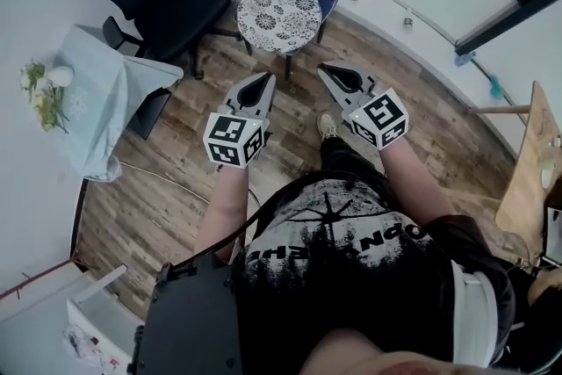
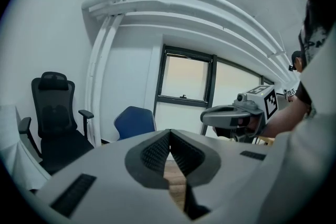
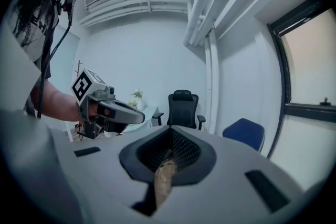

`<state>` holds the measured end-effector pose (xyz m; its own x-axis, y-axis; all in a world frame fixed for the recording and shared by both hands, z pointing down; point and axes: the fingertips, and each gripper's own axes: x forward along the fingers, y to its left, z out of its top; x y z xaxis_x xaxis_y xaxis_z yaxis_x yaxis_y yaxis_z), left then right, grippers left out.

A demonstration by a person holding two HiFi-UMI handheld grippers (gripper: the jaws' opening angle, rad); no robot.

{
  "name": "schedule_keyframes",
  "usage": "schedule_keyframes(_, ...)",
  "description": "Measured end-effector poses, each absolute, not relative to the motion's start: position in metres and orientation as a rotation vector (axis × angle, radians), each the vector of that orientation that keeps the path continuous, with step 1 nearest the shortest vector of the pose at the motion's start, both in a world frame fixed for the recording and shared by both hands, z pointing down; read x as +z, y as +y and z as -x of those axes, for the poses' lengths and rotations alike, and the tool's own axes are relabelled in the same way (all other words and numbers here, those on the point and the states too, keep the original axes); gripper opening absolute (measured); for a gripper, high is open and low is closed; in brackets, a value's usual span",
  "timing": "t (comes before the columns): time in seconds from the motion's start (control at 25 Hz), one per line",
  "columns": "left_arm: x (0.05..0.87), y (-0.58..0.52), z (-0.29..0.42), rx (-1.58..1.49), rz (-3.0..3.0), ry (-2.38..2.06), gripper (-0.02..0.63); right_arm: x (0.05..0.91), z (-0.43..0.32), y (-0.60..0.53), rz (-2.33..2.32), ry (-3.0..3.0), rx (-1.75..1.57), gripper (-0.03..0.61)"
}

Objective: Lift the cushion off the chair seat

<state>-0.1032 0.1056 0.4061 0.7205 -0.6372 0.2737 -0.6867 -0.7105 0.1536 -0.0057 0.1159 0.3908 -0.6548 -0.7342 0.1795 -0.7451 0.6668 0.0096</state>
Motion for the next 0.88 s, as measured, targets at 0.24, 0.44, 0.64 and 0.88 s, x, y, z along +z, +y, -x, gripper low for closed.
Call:
schedule_keyframes(0.24, 0.402, 0.046, 0.094, 0.281, -2.636, -1.129, 0.014, 0.379, -0.004, 0.051, -1.129, -2.752, 0.091, 0.018)
schedule_keyframes(0.44, 0.405, -0.007, 0.086, 0.29, -2.579, -1.214, 0.014, 0.376, -0.015, -0.006, -1.048, -2.777, 0.075, 0.018)
schedule_keyframes(0.64, 0.405, -0.051, 0.071, 0.304, -2.571, -1.256, 0.014, 0.383, -0.03, -0.054, -0.973, -2.808, 0.104, 0.018)
schedule_keyframes(0.88, 0.409, -0.09, 0.049, 0.33, -2.552, -1.291, 0.014, 0.389, -0.046, -0.101, -0.912, -2.843, 0.121, 0.018)
